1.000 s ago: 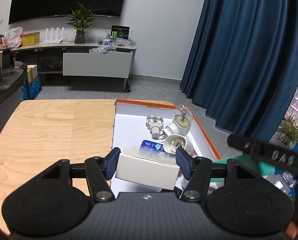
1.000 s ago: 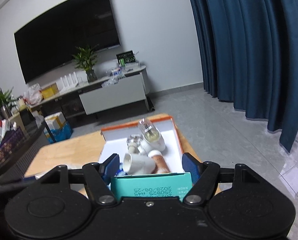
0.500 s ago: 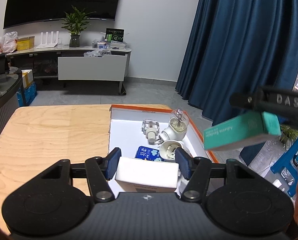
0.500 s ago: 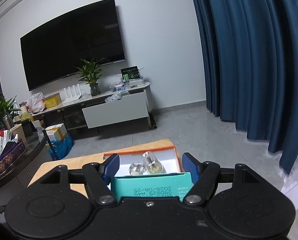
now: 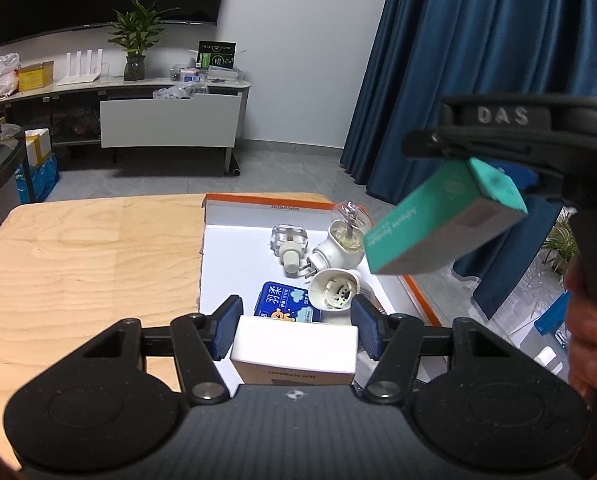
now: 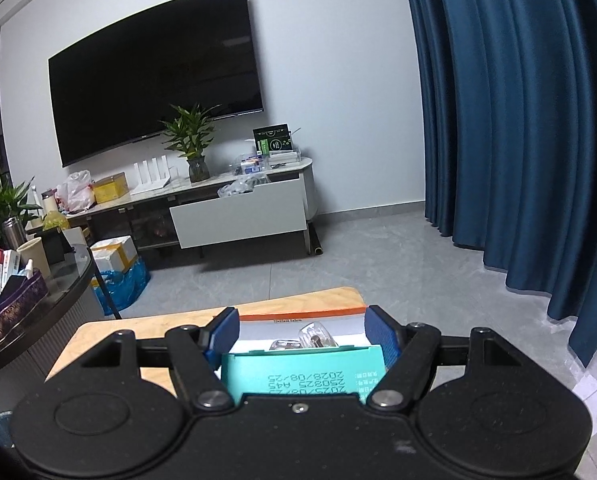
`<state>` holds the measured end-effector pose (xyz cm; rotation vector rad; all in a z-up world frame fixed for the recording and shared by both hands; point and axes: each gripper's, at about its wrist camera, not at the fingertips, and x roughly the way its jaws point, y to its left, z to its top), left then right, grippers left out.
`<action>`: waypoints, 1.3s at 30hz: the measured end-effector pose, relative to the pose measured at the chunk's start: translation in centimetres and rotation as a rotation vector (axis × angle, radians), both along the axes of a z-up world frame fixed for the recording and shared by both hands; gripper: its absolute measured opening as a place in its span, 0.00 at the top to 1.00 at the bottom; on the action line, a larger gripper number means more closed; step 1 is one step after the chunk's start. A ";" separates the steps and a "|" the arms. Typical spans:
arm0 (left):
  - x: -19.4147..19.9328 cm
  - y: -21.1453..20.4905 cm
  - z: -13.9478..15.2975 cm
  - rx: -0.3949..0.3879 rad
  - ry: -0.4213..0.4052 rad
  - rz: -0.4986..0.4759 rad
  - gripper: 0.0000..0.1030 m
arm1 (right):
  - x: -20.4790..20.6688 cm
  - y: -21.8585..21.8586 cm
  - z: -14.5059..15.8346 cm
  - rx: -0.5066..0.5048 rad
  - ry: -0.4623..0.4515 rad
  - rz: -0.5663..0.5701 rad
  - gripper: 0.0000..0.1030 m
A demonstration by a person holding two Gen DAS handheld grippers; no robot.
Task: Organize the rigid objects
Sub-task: 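Lower the white product box with left tool while right tool lowers green bandage box, then open both tools to release the bandage box and white product box in the box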
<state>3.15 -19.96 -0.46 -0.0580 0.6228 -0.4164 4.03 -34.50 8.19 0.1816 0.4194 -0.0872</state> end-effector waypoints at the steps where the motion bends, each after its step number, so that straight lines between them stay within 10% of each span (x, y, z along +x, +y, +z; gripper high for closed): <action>1: 0.1 0.0 -0.1 0.000 0.003 -0.002 0.41 | 0.3 0.1 0.1 -0.002 0.000 0.002 0.19; 32: 1.9 -1.9 -2.0 -0.012 0.050 -0.067 0.42 | 8.5 0.3 -3.6 0.039 0.080 0.049 0.18; 39: 2.1 -1.6 -2.7 -0.038 0.079 -0.092 0.24 | 7.9 -1.1 -5.2 0.047 0.140 0.011 0.15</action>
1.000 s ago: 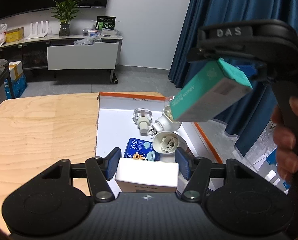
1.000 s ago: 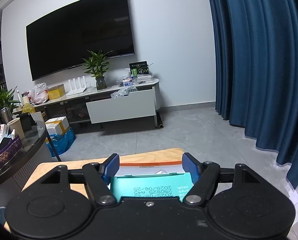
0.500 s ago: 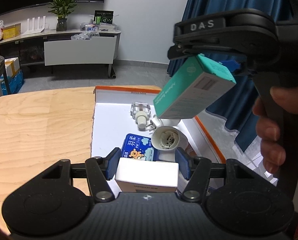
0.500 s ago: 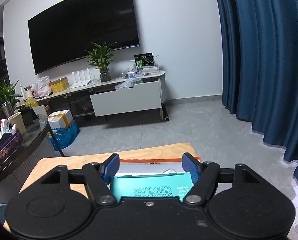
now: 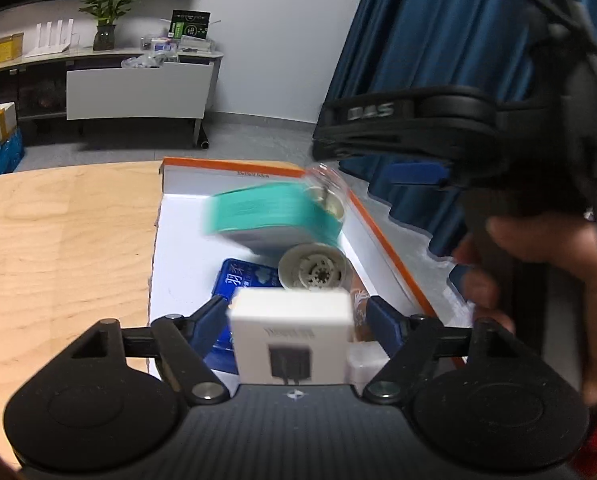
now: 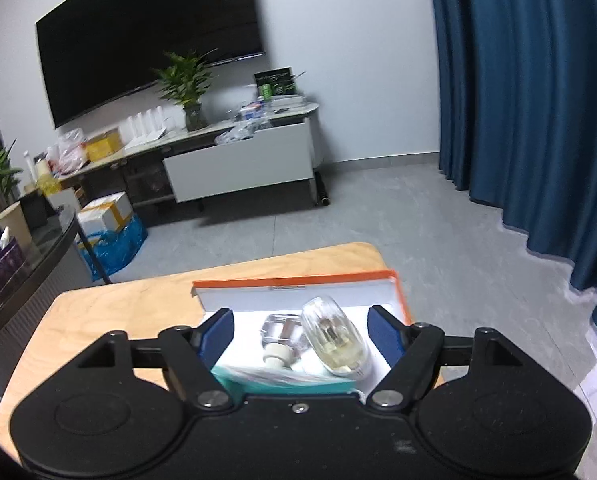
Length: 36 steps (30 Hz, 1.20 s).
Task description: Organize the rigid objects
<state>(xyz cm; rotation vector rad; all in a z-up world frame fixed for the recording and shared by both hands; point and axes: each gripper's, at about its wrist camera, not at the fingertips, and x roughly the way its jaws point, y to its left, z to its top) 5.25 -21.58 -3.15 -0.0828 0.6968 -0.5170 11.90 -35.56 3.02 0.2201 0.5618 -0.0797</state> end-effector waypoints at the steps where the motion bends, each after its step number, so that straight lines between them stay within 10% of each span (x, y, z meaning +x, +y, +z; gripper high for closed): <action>1: -0.1 0.0 0.0 0.003 -0.001 0.004 0.23 | -0.5 -0.3 0.1 0.001 -0.004 -0.008 0.15; 15: -3.1 0.4 2.8 0.069 -0.044 0.078 0.00 | -10.5 -1.3 2.6 -0.046 -0.099 -0.044 0.13; 36: -8.2 1.1 3.1 0.255 -0.001 0.255 0.00 | -19.8 -0.9 -1.1 -0.094 0.057 0.007 0.11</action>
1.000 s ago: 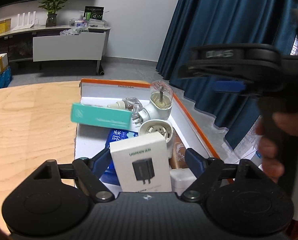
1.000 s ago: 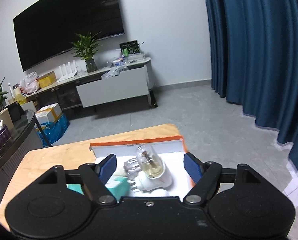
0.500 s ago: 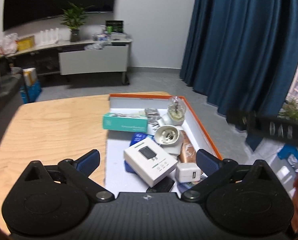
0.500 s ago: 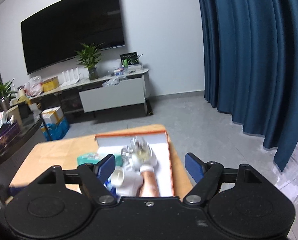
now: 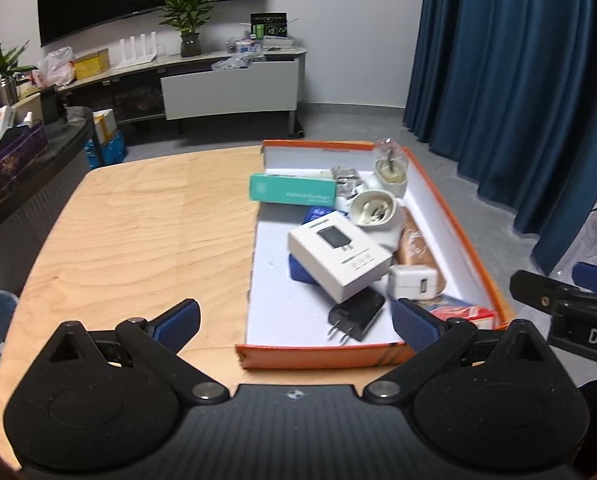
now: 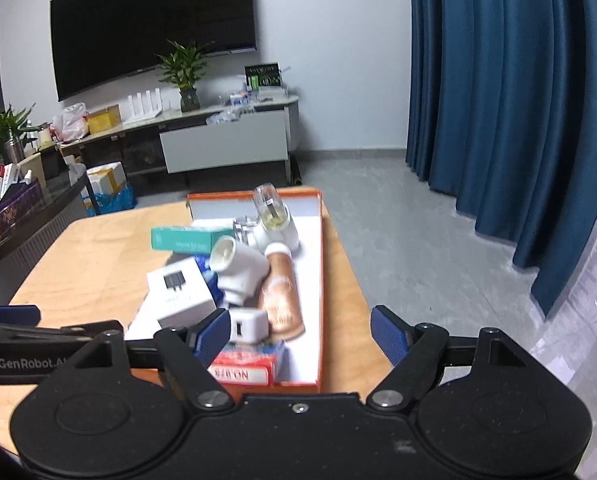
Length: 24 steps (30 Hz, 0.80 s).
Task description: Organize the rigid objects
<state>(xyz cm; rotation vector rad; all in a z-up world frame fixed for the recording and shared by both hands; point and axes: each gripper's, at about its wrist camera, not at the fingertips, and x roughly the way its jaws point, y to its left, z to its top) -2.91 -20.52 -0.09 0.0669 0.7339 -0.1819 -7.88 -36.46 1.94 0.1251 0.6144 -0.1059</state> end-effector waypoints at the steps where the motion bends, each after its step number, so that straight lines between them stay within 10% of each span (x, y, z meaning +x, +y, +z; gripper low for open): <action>1: -0.1 0.0 0.0 0.005 -0.001 0.002 0.00 | 0.0 0.0 -0.2 0.001 0.011 0.004 0.11; 24: -0.2 -0.2 -1.2 0.028 0.033 0.022 0.00 | 0.7 0.5 -2.1 -0.004 0.104 0.057 0.11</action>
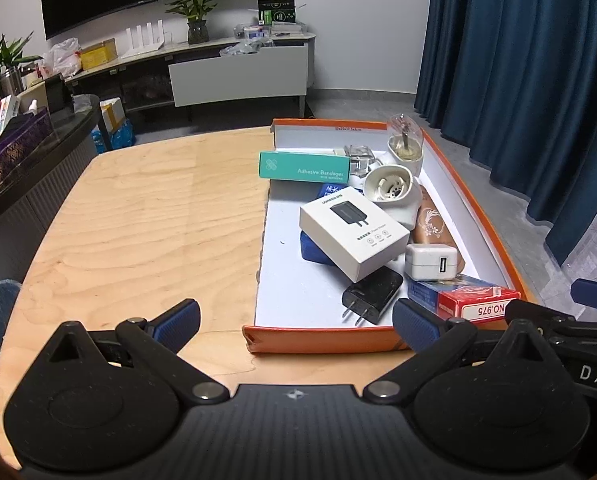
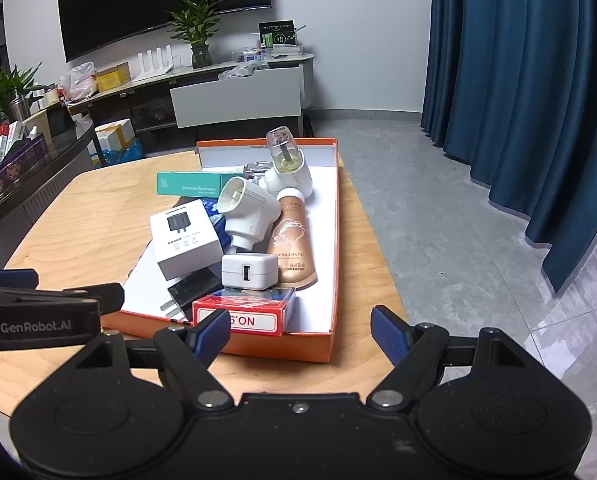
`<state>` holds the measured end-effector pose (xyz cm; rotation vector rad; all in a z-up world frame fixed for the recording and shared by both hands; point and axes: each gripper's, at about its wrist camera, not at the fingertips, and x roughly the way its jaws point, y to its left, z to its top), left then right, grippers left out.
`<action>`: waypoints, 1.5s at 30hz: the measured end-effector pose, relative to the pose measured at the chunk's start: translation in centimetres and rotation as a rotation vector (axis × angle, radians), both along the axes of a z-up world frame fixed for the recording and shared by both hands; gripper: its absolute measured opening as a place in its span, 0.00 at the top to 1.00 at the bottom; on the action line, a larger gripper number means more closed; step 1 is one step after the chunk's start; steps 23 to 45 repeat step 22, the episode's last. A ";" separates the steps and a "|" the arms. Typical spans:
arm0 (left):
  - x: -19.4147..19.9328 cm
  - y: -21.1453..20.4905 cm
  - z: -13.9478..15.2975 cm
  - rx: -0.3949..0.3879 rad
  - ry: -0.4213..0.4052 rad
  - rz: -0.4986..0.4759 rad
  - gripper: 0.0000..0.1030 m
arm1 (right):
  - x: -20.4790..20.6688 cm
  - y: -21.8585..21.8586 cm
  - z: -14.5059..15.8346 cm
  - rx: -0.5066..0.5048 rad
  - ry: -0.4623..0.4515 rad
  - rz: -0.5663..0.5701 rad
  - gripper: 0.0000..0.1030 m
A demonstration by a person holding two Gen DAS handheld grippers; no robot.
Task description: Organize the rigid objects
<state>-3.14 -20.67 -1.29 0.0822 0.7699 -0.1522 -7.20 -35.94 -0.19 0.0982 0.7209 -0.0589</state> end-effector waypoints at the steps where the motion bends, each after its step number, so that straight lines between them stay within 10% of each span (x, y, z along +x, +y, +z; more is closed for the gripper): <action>1: 0.0 0.0 0.0 0.000 -0.001 0.001 0.00 | 0.0 0.0 0.0 -0.001 -0.001 0.000 0.11; 45: 0.0 0.0 -0.1 0.001 0.001 -0.003 0.00 | 0.3 0.1 -0.1 -0.003 0.001 -0.004 0.11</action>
